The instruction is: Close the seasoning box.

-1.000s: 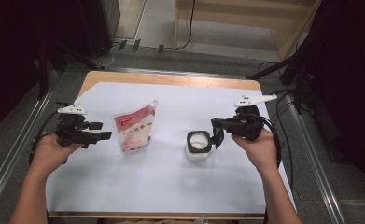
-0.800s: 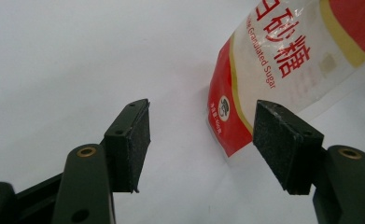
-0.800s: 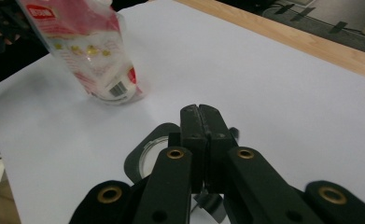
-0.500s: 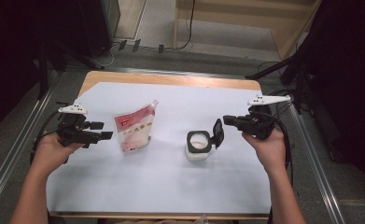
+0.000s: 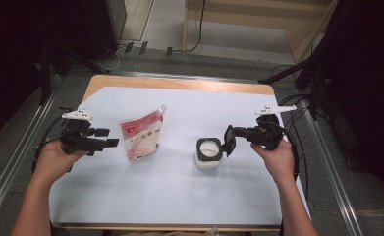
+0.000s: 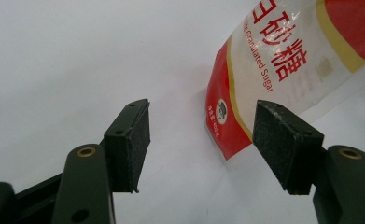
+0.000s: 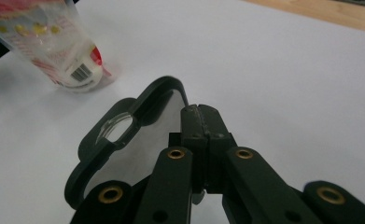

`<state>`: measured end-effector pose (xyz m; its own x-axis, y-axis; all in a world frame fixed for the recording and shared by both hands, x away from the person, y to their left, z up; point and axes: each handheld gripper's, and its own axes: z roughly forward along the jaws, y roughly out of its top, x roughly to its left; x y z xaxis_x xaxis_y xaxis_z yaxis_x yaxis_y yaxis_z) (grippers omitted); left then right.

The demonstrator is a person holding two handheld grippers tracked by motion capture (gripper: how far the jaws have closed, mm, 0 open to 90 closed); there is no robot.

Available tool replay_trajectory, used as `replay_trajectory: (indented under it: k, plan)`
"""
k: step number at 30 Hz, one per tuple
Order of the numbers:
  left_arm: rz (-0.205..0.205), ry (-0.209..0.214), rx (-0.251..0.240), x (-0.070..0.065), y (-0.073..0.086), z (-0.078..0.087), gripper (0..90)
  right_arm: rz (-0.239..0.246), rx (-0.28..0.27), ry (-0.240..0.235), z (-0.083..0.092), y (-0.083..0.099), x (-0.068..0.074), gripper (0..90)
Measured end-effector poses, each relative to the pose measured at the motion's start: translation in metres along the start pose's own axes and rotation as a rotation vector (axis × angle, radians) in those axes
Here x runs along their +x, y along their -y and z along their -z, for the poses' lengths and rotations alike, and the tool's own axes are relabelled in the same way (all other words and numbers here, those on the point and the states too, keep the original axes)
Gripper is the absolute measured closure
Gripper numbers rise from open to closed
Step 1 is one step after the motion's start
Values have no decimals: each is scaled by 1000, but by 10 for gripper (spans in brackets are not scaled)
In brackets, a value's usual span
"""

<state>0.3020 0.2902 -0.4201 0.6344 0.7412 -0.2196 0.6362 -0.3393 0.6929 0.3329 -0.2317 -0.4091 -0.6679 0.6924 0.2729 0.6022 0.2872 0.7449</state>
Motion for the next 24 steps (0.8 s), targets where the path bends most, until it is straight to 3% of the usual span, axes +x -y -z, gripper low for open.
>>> replay_trajectory:
  k: [11,19,24]
  plan:
    - [0,-6,-28,0,-1,1,383,2,33,-10,-9,3,6,900]
    - [-2,9,-10,-1,-2,-1,383,10,38,-36,-13,3,12,900]
    - [7,24,-49,-1,-3,3,383,16,41,-59,-17,1,17,900]
